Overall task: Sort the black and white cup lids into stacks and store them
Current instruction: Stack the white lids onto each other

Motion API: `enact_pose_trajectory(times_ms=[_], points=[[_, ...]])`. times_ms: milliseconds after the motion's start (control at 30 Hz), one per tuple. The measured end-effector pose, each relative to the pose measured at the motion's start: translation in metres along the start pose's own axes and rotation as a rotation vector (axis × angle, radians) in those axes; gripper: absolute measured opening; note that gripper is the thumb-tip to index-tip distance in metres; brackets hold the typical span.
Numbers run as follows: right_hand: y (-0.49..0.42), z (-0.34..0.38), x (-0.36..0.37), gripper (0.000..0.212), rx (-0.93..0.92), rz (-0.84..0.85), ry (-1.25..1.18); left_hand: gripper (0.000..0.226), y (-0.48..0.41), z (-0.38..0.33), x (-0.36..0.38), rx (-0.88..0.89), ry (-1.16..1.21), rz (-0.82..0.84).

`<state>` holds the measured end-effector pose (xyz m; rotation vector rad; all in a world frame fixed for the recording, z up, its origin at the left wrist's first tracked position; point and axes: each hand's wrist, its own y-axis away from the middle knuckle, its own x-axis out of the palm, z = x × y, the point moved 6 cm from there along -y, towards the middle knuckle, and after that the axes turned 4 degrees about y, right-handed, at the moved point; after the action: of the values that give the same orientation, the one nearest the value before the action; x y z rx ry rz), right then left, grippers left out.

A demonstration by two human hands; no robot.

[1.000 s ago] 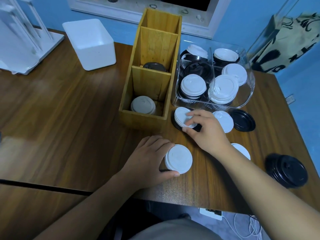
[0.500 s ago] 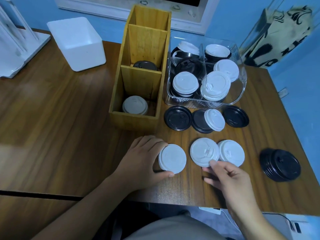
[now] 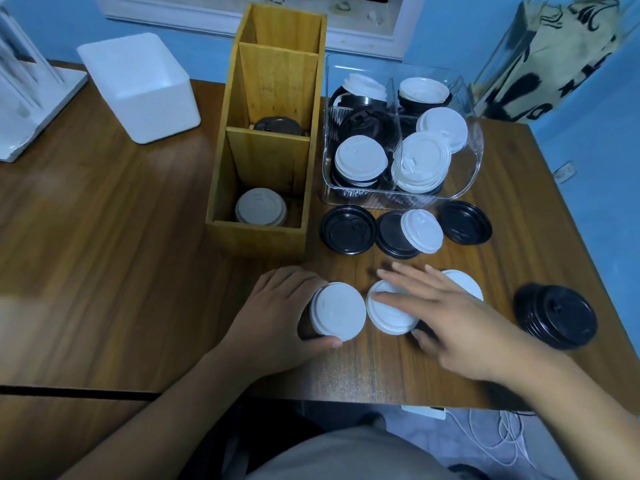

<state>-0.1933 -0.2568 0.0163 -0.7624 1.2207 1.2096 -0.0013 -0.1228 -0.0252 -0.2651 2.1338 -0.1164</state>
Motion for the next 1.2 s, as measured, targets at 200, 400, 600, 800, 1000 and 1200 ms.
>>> enact_pose_trajectory(times_ms=[200,400,600,800,1000,1200], points=[[-0.018,-0.014,-0.006,0.08,0.22,0.027,0.413,0.08,-0.001,0.0,0.0,-0.007,0.003,0.001],[-0.015,-0.015,-0.015,0.083,0.206,-0.141,0.219,0.079,-0.001,0.0,0.0,-0.015,0.013,0.007],[-0.018,-0.024,0.01,0.077,0.107,-0.026,-0.069,0.08,0.0,-0.001,-0.002,-0.005,0.018,0.015],[-0.025,-0.024,-0.001,0.076,0.226,-0.209,-0.103,0.079,0.0,-0.002,-0.002,0.004,0.016,0.011],[-0.025,0.023,-0.006,0.082,0.223,-0.27,-0.29,0.081,-0.002,0.001,0.0,0.015,0.017,-0.028],[-0.039,0.044,0.013,0.079,0.228,-0.206,-0.29,0.088,-0.002,0.002,0.002,0.003,0.006,-0.005]])
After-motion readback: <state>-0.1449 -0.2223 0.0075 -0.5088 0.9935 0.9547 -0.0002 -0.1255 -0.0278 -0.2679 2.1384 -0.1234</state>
